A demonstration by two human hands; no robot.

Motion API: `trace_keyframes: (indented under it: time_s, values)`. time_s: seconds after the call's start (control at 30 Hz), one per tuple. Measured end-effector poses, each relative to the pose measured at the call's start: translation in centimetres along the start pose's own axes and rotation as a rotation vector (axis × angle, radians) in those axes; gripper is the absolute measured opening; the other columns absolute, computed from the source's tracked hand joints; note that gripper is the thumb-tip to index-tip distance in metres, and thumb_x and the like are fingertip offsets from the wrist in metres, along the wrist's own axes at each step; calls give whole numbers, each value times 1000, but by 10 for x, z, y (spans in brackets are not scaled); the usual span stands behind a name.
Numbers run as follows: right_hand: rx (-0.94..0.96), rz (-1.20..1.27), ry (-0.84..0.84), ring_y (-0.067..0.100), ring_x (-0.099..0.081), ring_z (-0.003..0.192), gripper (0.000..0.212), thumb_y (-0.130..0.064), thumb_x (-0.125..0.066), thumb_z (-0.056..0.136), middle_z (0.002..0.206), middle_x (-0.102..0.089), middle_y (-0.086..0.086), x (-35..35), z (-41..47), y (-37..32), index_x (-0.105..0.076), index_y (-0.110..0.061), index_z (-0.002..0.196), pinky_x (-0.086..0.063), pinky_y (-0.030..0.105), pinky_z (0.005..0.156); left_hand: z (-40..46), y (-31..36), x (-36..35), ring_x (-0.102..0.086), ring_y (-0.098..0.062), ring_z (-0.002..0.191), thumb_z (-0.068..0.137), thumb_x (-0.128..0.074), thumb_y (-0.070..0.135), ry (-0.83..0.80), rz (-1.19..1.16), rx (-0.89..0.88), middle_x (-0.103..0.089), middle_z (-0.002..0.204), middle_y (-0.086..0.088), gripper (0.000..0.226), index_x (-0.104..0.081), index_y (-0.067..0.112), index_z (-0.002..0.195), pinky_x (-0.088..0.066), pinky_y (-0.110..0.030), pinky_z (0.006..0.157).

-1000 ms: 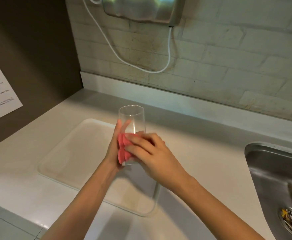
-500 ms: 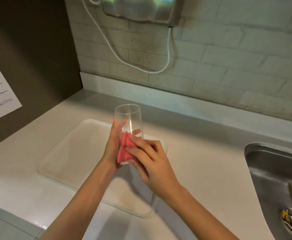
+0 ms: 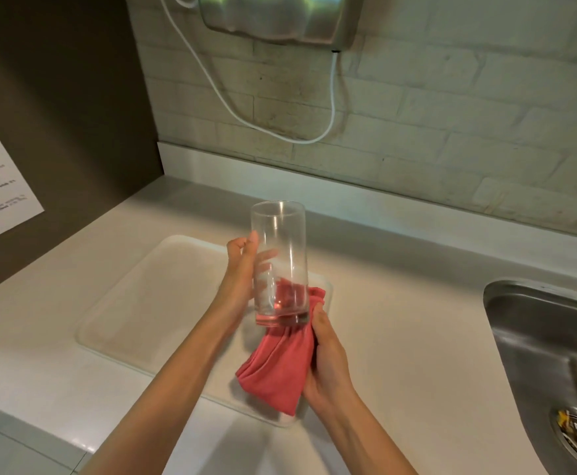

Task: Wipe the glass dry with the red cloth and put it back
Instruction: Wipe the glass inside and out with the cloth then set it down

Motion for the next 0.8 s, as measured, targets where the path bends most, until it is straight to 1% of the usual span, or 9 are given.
trace_keyframes:
  time_s: [0.1,0.2,0.27,0.33,0.4,0.5,0.63,0.73,0.8]
  values:
    - [200,-206,26,24,-63,88,29,-31,-52,87,99,-68,14,-2,2,-20,-60,-7,102,-51,45,86,-4,8,0,-56,-9,101,72,-43,68,-1,146,0,-57,117,4,64,-42,28,122,-54,-32,75]
    - [445,-556,14,15,-64,78,21,-31,-53,87,84,-71,-3,-15,-7,-35,-61,-13,95,-51,36,76,-7,12,-2,-59,-16,102,69,-49,72,31,102,25,-58,117,2,75,-41,27,129,-55,-42,81]
    - [580,-769,-14,16,-63,77,12,-29,-55,92,82,-69,-4,-24,-15,-38,-61,-20,96,-51,40,72,-3,11,2,-63,-23,100,77,-51,66,91,21,45,-62,114,-4,67,-37,27,129,-55,-46,81]
    - [715,-945,-87,16,-64,85,13,-32,-55,91,95,-69,-3,-35,-22,-40,-62,-28,101,-52,44,77,1,6,6,-65,-29,98,81,-51,62,111,-108,88,-65,112,-8,55,-38,30,123,-56,-48,78]
    - [887,-1126,-162,12,-58,106,20,-28,-56,89,121,-64,-3,-49,-28,-43,-61,-28,109,-48,35,91,1,2,5,-67,-28,87,83,-49,60,71,-197,119,-67,108,-9,44,-48,30,115,-56,-42,71]
    - [1091,-1411,-232,15,-49,115,27,-22,-59,88,135,-53,-3,-77,-27,-48,-62,-21,115,-39,22,98,-5,-3,-5,-66,-19,64,90,-39,54,-37,-237,120,-71,77,-7,46,-72,23,85,-54,-28,56]
    - [1077,-1481,-129,20,-51,110,26,-17,-64,87,136,-54,1,-103,-9,-69,-64,-18,113,-28,7,92,-7,-15,-19,-67,-17,57,90,-37,54,-152,-312,189,-71,66,-4,50,-72,22,73,-52,-26,49]
    - [978,-1350,-121,14,-56,107,24,-18,-64,87,128,-61,1,-102,0,-74,-64,-18,111,-40,18,92,-9,-21,-19,-70,-17,64,82,-40,67,-163,-343,210,-73,83,-6,54,-66,23,99,-53,-28,49]
    - [894,-1241,-113,11,-62,96,21,-18,-63,88,111,-69,1,-94,3,-74,-64,-17,108,-48,26,85,-7,-29,-14,-71,-17,76,69,-59,69,-127,-327,202,-72,97,-8,71,-57,19,120,-55,-32,53]
Point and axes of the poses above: each hand's wrist, its own z-axis towards the middle knuckle, its own x-axis out of the back of the hand, y = z × x, the point moved 6 cm from there along z, towards the middle knuckle
